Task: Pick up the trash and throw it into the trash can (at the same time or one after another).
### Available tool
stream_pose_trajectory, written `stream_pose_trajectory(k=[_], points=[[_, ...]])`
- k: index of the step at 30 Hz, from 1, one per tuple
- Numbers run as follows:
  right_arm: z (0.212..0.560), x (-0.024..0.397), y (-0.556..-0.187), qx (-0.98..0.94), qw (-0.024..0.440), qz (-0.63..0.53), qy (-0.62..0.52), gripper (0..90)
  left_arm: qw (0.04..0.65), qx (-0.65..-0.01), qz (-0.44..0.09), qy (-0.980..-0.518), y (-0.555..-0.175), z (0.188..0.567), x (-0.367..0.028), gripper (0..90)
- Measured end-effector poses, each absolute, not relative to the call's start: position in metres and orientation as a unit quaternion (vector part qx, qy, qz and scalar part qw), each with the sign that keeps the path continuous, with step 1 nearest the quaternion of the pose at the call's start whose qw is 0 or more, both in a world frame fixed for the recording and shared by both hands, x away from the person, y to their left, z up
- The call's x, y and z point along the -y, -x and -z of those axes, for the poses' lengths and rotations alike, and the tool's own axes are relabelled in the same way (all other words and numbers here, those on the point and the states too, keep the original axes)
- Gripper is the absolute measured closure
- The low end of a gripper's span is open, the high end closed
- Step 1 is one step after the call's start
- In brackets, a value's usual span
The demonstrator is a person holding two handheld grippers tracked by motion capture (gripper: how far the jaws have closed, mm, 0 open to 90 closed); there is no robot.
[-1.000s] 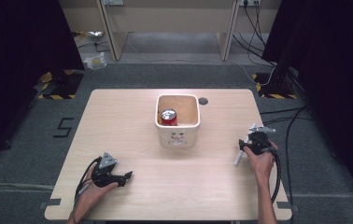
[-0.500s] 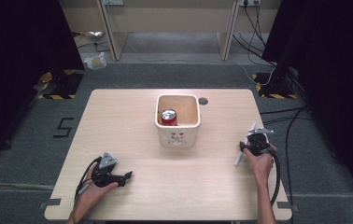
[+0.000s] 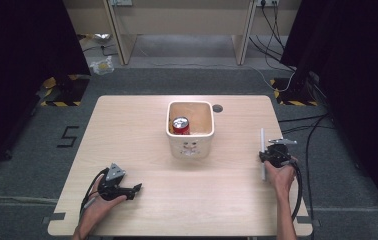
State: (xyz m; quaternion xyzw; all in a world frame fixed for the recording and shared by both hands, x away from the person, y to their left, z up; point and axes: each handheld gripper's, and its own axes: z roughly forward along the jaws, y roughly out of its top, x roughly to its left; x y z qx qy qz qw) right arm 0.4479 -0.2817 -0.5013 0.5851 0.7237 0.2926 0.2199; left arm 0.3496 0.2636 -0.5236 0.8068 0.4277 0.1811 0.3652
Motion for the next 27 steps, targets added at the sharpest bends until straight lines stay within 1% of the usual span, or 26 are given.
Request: stream_pose_trajectory(k=[3,16,27], points=[[0.502,0.283,-0.447,-0.722,0.219,-0.297,-0.585,78.3,0.365,-0.428,-0.181,-0.807,-0.35,0.524,-0.264,13.9],[0.501,0.283,-0.447,-0.726,0.222,-0.304,-0.576,79.4,0.365,-0.428,-0.181,-0.807,-0.35,0.524,-0.264,13.9],[0.48,0.277,-0.443,-0.724,0.235,-0.337,-0.555,79.5,0.365,-0.428,-0.181,-0.807,-0.35,0.524,-0.264,13.9]])
